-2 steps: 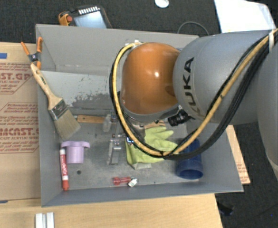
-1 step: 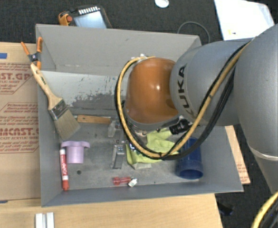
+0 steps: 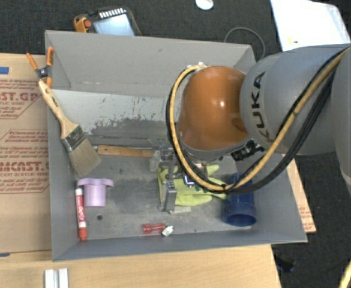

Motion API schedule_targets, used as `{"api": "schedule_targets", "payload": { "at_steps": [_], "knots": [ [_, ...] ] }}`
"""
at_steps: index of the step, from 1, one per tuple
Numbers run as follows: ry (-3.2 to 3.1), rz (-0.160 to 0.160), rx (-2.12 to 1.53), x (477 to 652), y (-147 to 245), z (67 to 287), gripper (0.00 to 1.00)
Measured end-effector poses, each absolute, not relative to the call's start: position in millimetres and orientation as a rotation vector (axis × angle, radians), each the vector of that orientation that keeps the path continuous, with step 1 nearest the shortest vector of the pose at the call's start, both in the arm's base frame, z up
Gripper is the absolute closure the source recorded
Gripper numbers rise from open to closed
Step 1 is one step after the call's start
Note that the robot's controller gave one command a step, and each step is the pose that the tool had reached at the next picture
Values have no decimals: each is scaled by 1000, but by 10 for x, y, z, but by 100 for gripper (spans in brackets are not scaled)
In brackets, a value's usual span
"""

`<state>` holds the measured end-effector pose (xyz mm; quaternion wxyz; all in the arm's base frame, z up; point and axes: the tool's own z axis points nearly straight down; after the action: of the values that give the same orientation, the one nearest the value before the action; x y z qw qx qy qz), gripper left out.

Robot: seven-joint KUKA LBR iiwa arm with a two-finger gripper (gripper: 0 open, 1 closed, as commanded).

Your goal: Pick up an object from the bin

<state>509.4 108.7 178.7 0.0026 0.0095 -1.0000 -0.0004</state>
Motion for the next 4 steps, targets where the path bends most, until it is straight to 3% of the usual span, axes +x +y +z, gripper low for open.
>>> {"api": "schedule_targets", "payload": {
  "at_steps": [1,2,3,4],
  "knots": [
    [-3150,-6,46,5143,823,1826,0],
    [-3143,-4,139,5130,675,2110,0],
    [-3152,-6,42,5053,490,1711,0],
    [-3130,-6,17,5102,342,1563,0]
  ]
}}
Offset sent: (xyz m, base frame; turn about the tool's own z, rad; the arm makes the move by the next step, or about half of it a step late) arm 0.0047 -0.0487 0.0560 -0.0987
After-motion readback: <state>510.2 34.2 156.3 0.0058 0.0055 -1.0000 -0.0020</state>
